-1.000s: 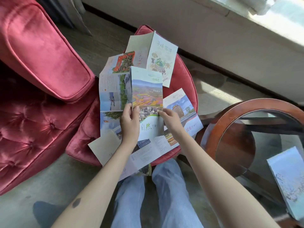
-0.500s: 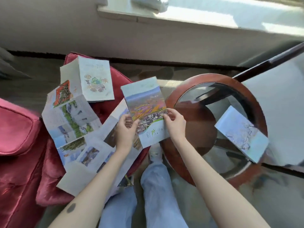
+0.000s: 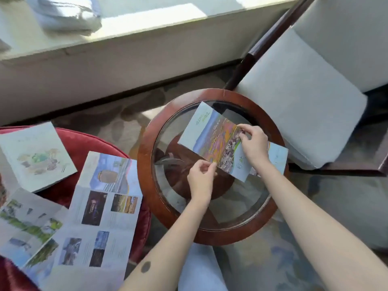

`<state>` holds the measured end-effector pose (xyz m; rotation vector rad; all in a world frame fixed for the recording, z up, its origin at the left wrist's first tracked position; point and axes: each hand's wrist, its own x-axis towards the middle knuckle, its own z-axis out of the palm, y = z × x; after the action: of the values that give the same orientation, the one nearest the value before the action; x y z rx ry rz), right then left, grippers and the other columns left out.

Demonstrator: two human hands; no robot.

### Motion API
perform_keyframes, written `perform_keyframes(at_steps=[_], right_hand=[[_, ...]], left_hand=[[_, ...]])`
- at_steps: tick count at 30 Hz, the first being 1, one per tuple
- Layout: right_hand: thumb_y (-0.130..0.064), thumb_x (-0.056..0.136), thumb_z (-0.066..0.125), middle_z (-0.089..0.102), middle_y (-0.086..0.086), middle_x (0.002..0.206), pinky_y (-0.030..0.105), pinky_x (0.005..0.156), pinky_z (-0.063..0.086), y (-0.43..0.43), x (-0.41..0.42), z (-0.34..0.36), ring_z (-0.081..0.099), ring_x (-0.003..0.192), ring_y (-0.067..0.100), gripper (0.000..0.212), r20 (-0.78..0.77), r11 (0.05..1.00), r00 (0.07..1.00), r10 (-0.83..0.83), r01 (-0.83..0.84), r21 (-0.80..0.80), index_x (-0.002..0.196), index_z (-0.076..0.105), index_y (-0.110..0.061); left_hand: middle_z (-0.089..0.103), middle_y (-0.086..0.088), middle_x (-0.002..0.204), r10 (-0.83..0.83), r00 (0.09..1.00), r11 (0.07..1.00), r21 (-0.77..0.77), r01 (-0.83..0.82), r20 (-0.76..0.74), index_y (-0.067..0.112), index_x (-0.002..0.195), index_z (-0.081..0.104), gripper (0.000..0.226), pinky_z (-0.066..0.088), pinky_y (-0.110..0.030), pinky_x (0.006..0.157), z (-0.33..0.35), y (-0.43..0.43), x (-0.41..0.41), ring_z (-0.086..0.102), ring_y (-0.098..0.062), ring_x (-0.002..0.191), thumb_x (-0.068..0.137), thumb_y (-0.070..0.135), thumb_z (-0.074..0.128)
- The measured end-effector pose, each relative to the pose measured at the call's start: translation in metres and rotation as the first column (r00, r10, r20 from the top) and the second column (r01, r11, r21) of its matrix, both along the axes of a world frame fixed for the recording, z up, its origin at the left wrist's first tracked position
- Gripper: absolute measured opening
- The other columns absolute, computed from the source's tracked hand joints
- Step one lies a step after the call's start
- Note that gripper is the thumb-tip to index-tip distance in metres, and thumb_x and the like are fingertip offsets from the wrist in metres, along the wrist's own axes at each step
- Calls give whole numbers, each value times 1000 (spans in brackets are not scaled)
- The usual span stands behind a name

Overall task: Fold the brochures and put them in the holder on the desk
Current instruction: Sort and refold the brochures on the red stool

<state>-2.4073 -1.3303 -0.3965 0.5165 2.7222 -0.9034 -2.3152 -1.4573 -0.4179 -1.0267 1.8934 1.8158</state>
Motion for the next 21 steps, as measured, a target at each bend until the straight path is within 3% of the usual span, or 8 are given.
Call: perform_keyframes(at_steps=[4,10,21], right_hand=[[-9,91,49,60,9,115,43,102,36,49,-2,-12,51,114,27,30,26,993,1000,1,-4,116,114,65,-20],[-10,92,49,61,6,115,37,97,31,90,3,-38,50,112,27,29,81,968,997,20,-40,249,111,66,-23],[-13,93,46,61,1,114,29,92,25,98,4,-61,50,108,23,30,40,942,998,42,-53,332,114,65,-23]], left_hand=[[63,-1,62,31,983,986,154,-59,182,16,66,57,20,54,-41,80,-7,61,-3,59,-13,55,84,13,64],[63,-3,63,10,948,979,190,-74,319,12,69,58,17,54,-43,86,-25,109,-1,60,-18,60,85,13,63],[63,-3,65,-14,935,983,178,-53,354,6,77,62,12,55,-36,81,-45,118,-9,59,-15,59,87,12,61]])
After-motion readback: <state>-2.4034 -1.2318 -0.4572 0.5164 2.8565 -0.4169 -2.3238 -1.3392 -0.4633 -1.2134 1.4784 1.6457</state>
